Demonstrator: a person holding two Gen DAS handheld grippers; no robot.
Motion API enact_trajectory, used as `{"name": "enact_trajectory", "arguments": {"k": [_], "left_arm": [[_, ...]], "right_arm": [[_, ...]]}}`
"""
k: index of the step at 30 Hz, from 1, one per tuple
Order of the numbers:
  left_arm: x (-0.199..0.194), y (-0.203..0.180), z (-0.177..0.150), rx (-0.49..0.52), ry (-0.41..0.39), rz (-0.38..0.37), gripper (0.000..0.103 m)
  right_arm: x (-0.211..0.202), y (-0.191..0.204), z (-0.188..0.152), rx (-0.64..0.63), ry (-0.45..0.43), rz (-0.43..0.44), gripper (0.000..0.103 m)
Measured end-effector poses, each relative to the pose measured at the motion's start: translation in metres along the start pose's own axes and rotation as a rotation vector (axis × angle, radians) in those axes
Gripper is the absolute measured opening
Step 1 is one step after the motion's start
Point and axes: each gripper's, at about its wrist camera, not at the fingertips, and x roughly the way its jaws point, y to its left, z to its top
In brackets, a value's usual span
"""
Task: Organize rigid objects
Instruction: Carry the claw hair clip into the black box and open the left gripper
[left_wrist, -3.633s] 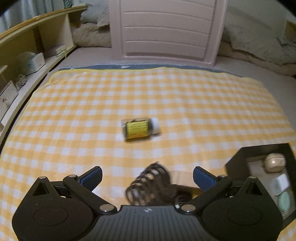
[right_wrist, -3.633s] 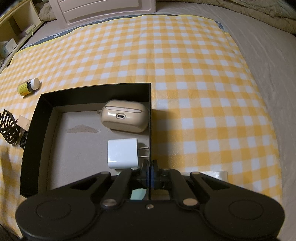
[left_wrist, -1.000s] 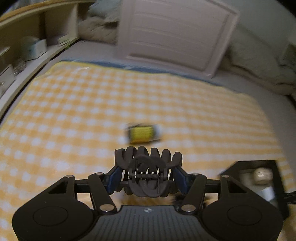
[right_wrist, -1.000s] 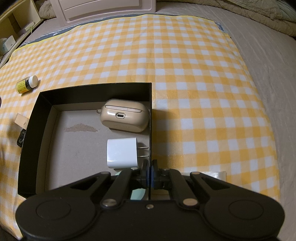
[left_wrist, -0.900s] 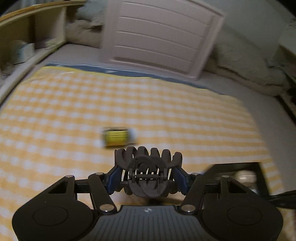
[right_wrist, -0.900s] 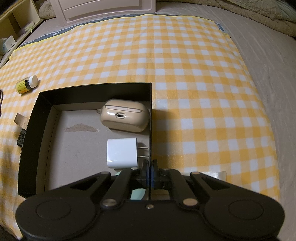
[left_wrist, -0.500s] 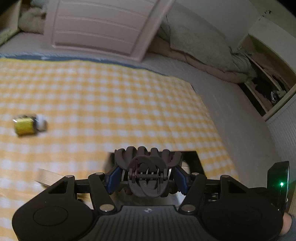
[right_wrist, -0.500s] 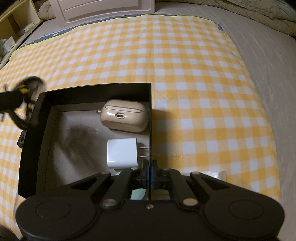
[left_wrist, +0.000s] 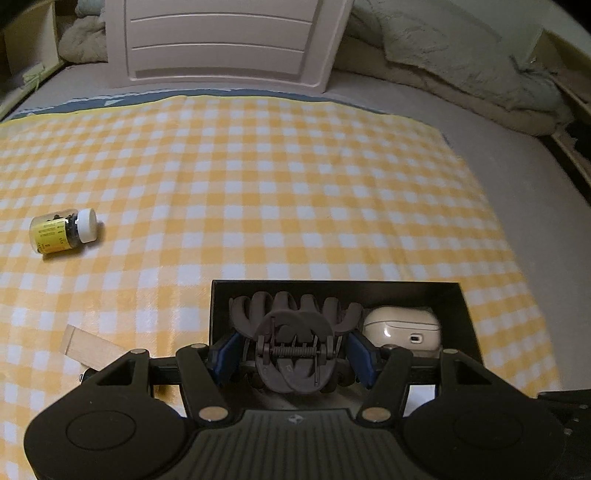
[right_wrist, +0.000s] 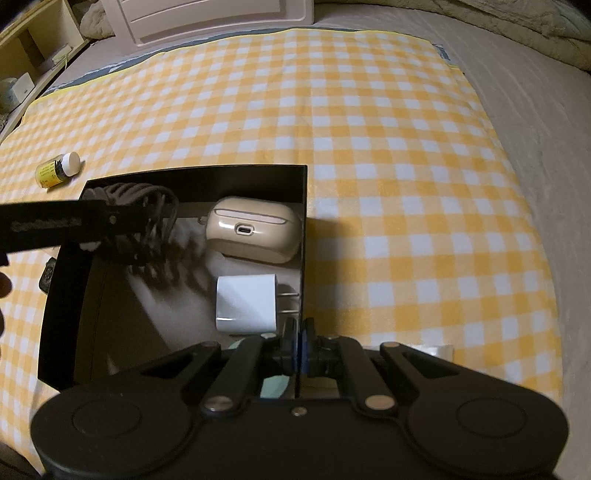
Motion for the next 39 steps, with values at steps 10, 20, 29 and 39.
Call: {"name": "enact_trajectory", "arguments": {"k": [10,20,29,39], "left_arm": [[0.005,-0.014,-0.006,0.045,-0.044,0.095,0.077],[-0.009,-0.014,-0.008,0.076,-0.050,0.050,0.084],[-0.032,-0.015,-0.013,0.133,-0.058,0.013,0.086],[-0.056,-0.004,-0.029,0.172,-0.064,-0.018,0.097]], "right_arm": [[0.000,0.001,0.001,-0.007,-0.002,0.003,0.004],[0.000,0.003,0.000,-0.008,-0.002,0.002,0.004],[0.000,0.003,-0.001,-0.008,-0.003,0.002,0.004],[0.000,0.003,-0.001,-0.008,-0.002,0.002,0.004]]}}
